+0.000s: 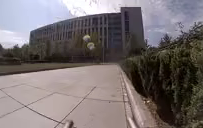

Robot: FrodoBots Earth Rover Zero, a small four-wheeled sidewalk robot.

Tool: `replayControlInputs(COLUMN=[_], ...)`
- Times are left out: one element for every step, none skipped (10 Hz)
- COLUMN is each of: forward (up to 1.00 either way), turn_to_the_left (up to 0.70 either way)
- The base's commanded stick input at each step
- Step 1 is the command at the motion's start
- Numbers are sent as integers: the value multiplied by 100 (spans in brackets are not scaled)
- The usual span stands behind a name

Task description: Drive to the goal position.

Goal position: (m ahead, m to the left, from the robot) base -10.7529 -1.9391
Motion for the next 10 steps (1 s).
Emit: replayControlInputs(forward=[6,6,6,6,6,6,6,6,6,6], turn_to_the_left=[0,0,0,0,0,0,0,0,0,0])
